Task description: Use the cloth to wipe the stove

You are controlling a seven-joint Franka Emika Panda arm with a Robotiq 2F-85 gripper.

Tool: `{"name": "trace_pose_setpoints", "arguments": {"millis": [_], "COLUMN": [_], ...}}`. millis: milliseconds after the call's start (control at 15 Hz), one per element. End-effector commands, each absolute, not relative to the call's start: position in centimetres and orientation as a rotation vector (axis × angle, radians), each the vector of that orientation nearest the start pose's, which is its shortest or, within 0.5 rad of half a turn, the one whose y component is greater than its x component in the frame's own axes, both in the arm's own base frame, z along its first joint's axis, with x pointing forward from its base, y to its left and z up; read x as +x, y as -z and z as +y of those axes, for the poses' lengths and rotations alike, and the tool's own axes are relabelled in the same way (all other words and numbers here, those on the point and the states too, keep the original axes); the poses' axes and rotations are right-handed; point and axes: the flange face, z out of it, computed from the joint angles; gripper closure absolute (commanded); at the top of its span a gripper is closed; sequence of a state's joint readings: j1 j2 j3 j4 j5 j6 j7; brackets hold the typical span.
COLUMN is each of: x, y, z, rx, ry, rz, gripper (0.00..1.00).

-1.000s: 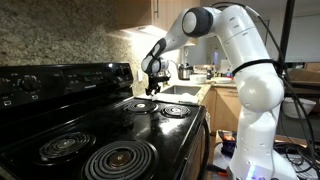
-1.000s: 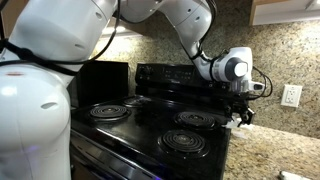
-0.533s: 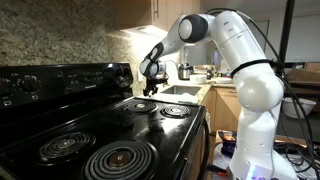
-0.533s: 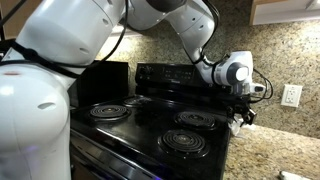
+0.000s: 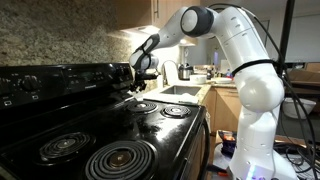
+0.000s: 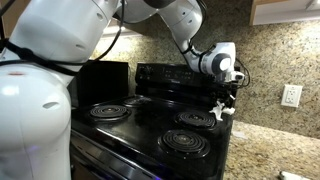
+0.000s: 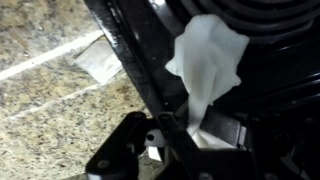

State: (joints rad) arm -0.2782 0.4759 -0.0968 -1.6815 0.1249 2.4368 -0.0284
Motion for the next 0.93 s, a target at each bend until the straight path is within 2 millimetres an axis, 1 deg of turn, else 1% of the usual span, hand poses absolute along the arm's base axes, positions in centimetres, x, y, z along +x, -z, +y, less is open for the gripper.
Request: {"name": "trace_pose_setpoints", "arguments": {"millis": [0,67,200,333,400,533,867], "x": [65.6,65.8,66.4,66.9,67.2,67.8,68.8], "y": [-33.7,-32.8,-31.2,-29.7,-29.4,-29.6,-30.6], "z": [-21.4,-20.8,-20.2,-20.2,-20.4,-21.0,-22.2], "rx": [-3.049,-3.056,-3.073,-3.089,-3.092,-3.085,-3.061], "ry": [0.399,0.391,0.382,0.376,0.384,0.389,0.434], "rz": [0.593,0.59,0.603,0.637,0.662,0.725,0.856], "gripper": [0.91,0.91,0.92,0.92,0.92,0.92,0.92]}}
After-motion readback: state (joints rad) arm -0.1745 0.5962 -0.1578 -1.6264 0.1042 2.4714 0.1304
